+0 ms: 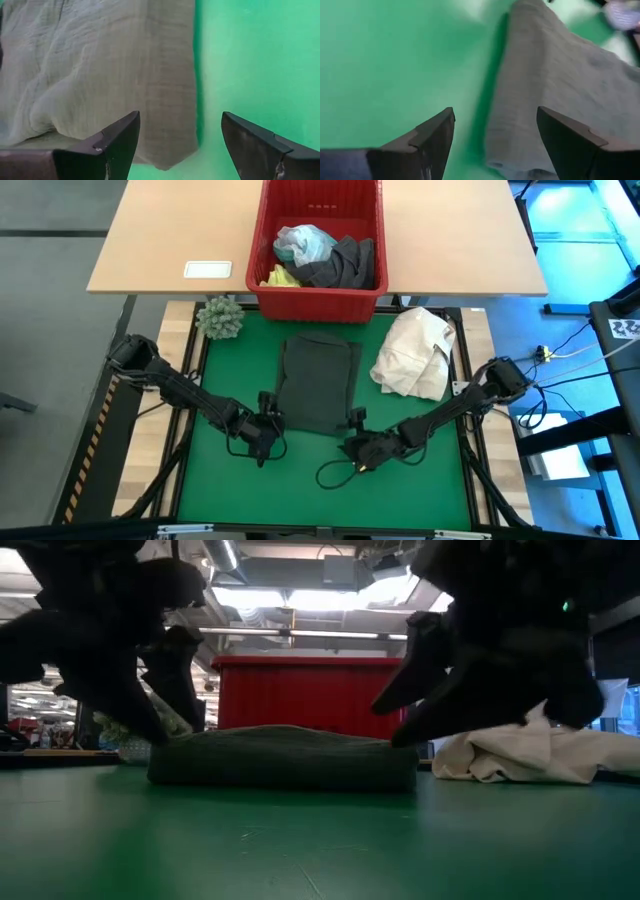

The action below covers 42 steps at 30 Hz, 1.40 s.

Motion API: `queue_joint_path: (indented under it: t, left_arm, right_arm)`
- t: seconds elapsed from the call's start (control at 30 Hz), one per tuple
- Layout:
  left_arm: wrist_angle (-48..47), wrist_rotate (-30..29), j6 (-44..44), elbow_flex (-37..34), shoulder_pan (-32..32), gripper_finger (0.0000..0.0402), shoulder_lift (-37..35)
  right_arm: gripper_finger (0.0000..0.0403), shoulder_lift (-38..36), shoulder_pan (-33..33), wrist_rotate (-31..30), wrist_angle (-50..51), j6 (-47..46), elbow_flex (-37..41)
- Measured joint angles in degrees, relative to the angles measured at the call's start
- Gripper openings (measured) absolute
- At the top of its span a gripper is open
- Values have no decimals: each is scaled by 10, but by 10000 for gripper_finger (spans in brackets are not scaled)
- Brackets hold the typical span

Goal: Fold Laundry from Bin
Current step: Fold the dark green polo

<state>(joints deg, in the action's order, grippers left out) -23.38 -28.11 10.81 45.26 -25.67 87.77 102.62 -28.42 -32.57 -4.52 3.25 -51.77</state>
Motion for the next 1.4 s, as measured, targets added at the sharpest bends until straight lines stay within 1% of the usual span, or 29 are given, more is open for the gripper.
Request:
queue_joint_path:
  t: [0.1, 0.23, 0.37, 0.6, 0.7, 0.8, 0.93, 1.1, 1.23, 1.3, 1.4]
  left_arm:
    - [8, -1, 11, -10, 0, 273, 3]
    - [11, -2, 9, -14, -7, 273, 16]
    - [32, -12, -6, -14, -12, 273, 45]
    - [43, -88, -7, -11, -11, 272, 103]
    - [48, -106, -7, -11, -13, 272, 109]
    - [58, -112, -9, -12, -14, 272, 109]
    - [64, -115, -10, -13, -13, 267, 110]
    - [72, -118, -20, -13, -16, 228, 112]
    - [76, -116, -19, -14, -24, 173, 113]
    - [76, -113, -15, -14, -29, 134, 113]
    - [75, -98, 16, -14, -40, 61, 113]
  right_arm:
    - [280, 17, 0, -26, 2, 0, 0]
    - [280, 35, 0, -31, 2, 17, 0]
    - [280, 48, 1, -50, 6, 19, 0]
    - [280, 60, 4, -82, 19, 37, 0]
    - [275, 60, 4, -76, 23, 41, -1]
    - [250, 60, 4, -64, 24, 41, -1]
    - [186, 60, 8, -47, 29, 38, -1]
    - [96, 60, 12, -22, 31, 11, -1]
    - [26, 60, 11, -18, 34, 0, 0]
    - [9, 60, 11, -10, 33, -1, 0]
    - [17, 60, 11, -7, 33, -37, 0]
